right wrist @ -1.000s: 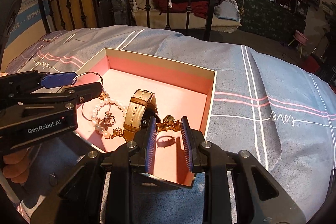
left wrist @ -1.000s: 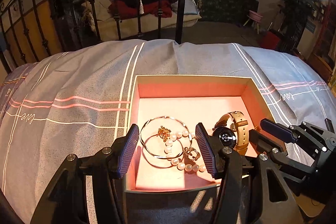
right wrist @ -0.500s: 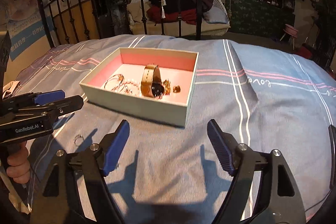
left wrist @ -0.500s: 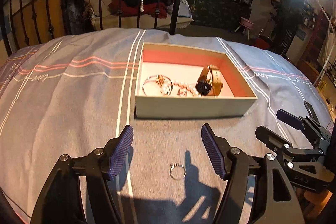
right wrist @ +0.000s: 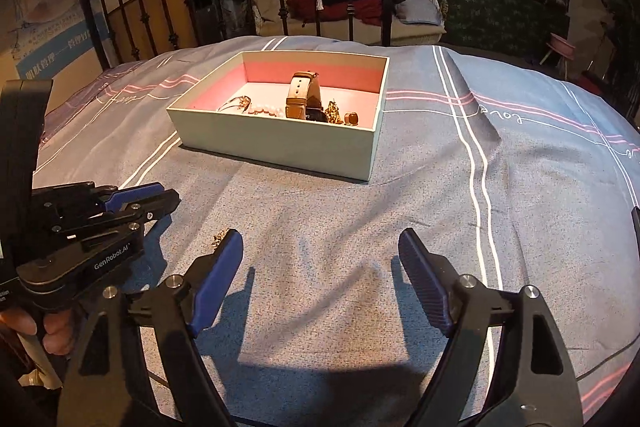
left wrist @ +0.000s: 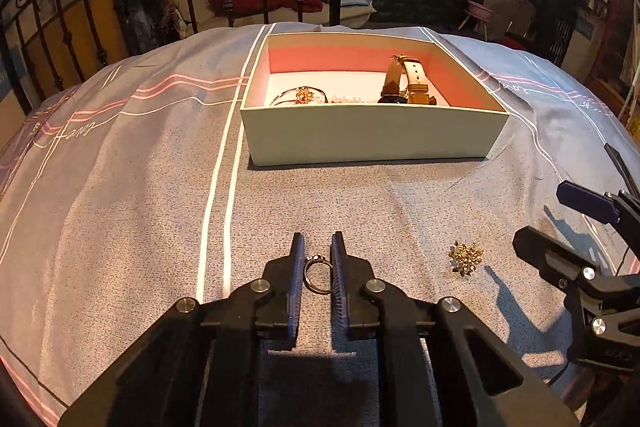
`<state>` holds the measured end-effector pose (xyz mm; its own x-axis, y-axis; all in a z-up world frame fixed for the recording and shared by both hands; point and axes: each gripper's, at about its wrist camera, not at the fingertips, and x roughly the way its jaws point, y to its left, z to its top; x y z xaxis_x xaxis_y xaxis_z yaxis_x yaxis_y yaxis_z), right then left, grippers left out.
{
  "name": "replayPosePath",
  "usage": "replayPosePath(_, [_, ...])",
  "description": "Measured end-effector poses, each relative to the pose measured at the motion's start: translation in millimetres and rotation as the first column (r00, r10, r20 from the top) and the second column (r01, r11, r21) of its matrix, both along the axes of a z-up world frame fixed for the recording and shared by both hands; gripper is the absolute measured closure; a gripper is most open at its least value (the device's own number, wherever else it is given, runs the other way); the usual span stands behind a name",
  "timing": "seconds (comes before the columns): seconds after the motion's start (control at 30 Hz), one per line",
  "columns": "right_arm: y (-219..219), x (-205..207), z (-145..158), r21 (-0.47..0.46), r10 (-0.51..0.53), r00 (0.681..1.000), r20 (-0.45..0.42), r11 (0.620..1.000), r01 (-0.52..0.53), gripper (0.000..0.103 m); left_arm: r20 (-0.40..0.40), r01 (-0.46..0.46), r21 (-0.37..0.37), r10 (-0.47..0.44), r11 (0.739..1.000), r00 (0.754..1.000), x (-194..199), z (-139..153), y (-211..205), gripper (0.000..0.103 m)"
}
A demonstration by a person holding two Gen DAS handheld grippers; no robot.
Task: Organize jewelry
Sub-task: 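Grasp the small silver ring with the left tool while the right tool approaches the gold brooch, then grasp the gold brooch with the right tool while the left tool holds the silver ring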
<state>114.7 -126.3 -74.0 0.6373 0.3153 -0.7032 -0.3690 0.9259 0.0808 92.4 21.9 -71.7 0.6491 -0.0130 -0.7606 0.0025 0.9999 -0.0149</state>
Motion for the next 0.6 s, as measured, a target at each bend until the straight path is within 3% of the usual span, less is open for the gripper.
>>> replayPosePath(0.33, [50, 7, -8, -0.093, 0.135, 0.989, -0.061, 0.986, -0.141, 0.024, 0.008, -0.043, -0.196, 0.045, 0.98, 0.999, -3, -3, 28, 0.093])
replayPosePath(0.47, [58, 7, -15, -0.123, 0.158, 0.984, -0.08, 0.978, -0.167, 0.031, 0.008, -0.054, -0.259, 0.058, 0.964, 0.998, -4, -3, 36, 0.093])
replayPosePath(0.53, [56, 7, -15, -0.105, 0.164, 0.983, -0.085, 0.979, -0.172, 0.039, 0.009, -0.053, -0.26, 0.058, 0.964, 0.998, -3, -3, 35, 0.093])
replayPosePath(0.6, [56, 6, -15, -0.093, 0.175, 0.98, -0.09, 0.979, -0.184, 0.061, 0.009, -0.053, -0.257, 0.057, 0.965, 0.998, -3, -3, 34, 0.093])
